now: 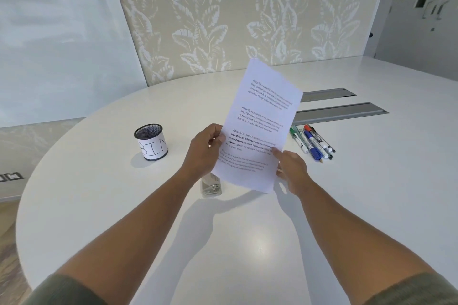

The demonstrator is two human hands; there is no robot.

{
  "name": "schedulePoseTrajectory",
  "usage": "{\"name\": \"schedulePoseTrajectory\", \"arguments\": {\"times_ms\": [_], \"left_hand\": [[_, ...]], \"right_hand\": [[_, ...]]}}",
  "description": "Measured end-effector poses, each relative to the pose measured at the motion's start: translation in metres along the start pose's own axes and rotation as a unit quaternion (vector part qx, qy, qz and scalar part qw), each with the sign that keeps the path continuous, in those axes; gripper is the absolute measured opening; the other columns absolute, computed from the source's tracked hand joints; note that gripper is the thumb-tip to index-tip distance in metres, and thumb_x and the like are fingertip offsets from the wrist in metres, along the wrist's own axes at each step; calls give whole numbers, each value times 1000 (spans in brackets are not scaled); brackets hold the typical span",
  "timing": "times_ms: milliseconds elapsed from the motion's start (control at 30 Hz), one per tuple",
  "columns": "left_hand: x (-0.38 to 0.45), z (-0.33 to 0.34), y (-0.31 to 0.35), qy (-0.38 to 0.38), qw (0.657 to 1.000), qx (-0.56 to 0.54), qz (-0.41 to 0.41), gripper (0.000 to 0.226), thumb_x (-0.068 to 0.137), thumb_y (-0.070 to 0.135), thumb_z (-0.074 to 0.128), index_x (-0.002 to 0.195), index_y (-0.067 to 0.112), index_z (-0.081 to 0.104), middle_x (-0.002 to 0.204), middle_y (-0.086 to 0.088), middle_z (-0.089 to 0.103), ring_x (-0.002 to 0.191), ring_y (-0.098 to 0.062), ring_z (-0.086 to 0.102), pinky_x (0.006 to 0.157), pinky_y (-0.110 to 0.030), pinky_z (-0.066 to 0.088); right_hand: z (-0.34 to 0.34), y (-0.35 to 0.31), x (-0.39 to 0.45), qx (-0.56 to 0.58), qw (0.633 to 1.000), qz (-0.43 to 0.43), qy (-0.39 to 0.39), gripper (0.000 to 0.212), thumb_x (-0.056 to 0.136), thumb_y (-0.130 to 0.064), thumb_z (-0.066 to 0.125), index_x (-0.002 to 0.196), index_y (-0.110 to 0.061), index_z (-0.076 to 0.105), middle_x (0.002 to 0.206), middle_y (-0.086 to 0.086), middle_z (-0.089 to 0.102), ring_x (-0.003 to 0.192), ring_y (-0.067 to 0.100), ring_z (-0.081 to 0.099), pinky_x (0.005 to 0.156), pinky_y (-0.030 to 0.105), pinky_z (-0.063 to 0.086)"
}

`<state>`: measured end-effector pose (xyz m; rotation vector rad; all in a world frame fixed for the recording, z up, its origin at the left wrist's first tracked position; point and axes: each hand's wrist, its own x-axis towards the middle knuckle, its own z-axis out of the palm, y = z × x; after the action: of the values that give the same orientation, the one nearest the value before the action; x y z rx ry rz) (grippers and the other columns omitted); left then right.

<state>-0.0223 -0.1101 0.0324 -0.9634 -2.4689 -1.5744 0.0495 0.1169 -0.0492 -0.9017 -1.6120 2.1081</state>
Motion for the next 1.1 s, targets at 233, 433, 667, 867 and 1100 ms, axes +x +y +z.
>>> {"name": "schedulePoseTrajectory", "arguments": {"times_ms": [233, 433, 667, 867, 1100], "left_hand": [[4, -1, -2, 108, 993, 26, -43, 17, 96, 22, 54, 103, 31, 66, 96, 18, 72, 93, -8, 67, 76, -27, 50], [8, 13, -1, 150, 986, 5, -73, 13, 96, 17, 56, 106, 24, 61, 87, 21, 70, 83, -3, 66, 66, -24, 48], [14, 27, 3, 86, 987, 52, -125, 28, 89, 18, 59, 116, 23, 54, 105, 6, 70, 87, -16, 67, 71, -31, 50], [-5, 45, -18, -26, 972, 168, -164, 35, 81, 13, 51, 116, 17, 58, 111, -3, 68, 98, -27, 62, 75, -30, 44], [-7, 53, -19, 12, 976, 153, -157, 26, 83, 12, 51, 106, 19, 62, 103, 0, 69, 91, -28, 62, 72, -33, 48]], "right_hand": [[15, -20, -8, -1, 992, -122, 40, 23, 86, -19, 71, 106, -12, 62, 101, 4, 71, 96, 25, 66, 84, 38, 54], [30, -44, -13, -82, 965, -233, 89, 17, 90, -16, 63, 103, -20, 54, 88, -8, 67, 80, 8, 64, 66, 23, 47], [21, -53, -16, -151, 947, -264, 105, 17, 89, -14, 62, 99, -22, 49, 79, -14, 57, 68, -2, 56, 49, 8, 37], [-10, -8, -13, -294, 938, -175, 62, 27, 87, -12, 57, 113, -12, 51, 105, 5, 64, 92, 26, 62, 73, 29, 45], [-17, -7, -10, -288, 937, -185, 69, 30, 87, -10, 58, 116, -13, 52, 110, 4, 66, 95, 24, 63, 74, 28, 44]]}}
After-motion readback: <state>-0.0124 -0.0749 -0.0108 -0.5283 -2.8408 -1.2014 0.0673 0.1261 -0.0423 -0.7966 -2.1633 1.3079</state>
